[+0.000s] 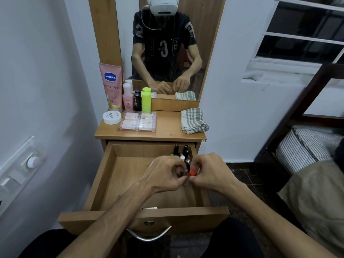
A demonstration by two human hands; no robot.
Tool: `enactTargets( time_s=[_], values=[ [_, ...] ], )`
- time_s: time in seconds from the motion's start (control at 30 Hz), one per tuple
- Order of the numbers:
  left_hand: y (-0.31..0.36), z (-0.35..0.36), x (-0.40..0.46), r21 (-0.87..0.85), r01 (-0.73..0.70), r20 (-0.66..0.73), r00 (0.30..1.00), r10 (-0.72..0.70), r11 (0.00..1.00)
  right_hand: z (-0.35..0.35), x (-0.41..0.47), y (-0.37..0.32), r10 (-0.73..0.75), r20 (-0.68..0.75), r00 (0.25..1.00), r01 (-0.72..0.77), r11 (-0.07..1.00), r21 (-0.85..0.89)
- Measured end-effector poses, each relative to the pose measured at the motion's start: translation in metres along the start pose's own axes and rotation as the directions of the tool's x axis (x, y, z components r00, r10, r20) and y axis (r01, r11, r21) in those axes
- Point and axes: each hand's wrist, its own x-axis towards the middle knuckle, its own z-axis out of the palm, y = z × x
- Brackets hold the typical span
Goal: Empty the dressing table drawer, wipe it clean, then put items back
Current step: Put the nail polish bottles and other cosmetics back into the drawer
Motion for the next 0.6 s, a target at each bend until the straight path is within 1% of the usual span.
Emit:
enactTargets(
  time_s=[0.1,0.17,0.2,0.27,0.3,0.37,0.43,0.47,0.53,0.6],
  values=[
    [0.005,-0.002,-0.001,-0.053,-0.015,0.000,1.000,0.015,0.998,-0.010,0.001,0.001,0.055,0.026,0.998,-0.058,0.990,0.127],
    [0.010,0.000,0.000,-0.089,0.006,-0.008,1.000,-0.006,0.996,-0.015,0.002,0.002,0.091,0.021,0.996,-0.093,0.974,0.209],
    [0.013,0.001,0.000,-0.128,0.024,-0.015,1.000,-0.026,0.991,-0.016,0.003,0.003,0.111,0.025,0.993,-0.114,0.959,0.261],
    [0.018,0.004,0.000,-0.277,0.098,-0.022,0.994,-0.109,0.956,-0.017,0.003,0.003,0.140,0.060,0.988,-0.153,0.907,0.393],
    [0.019,0.005,0.000,-0.369,0.156,-0.012,0.985,-0.173,0.916,-0.017,0.002,0.003,0.141,0.076,0.987,-0.160,0.874,0.459],
    [0.021,0.002,0.001,-0.536,0.256,0.026,0.958,-0.287,0.805,-0.016,0.001,0.003,0.131,0.084,0.988,-0.156,0.810,0.565],
    [0.020,-0.001,0.002,-0.654,0.316,0.052,0.925,-0.375,0.688,-0.015,-0.001,0.002,0.124,0.096,0.988,-0.157,0.761,0.629],
    [0.019,-0.003,0.002,-0.687,0.337,0.057,0.908,-0.414,0.644,-0.015,-0.001,0.002,0.127,0.113,0.986,-0.170,0.744,0.646],
    [0.015,-0.006,0.002,-0.723,0.363,0.065,0.883,-0.465,0.588,-0.016,-0.001,0.004,0.140,0.150,0.979,-0.204,0.731,0.651],
    [0.012,-0.007,0.002,-0.758,0.360,0.073,0.876,-0.477,0.544,-0.017,-0.002,0.008,0.140,0.162,0.977,-0.210,0.759,0.616]
  ],
)
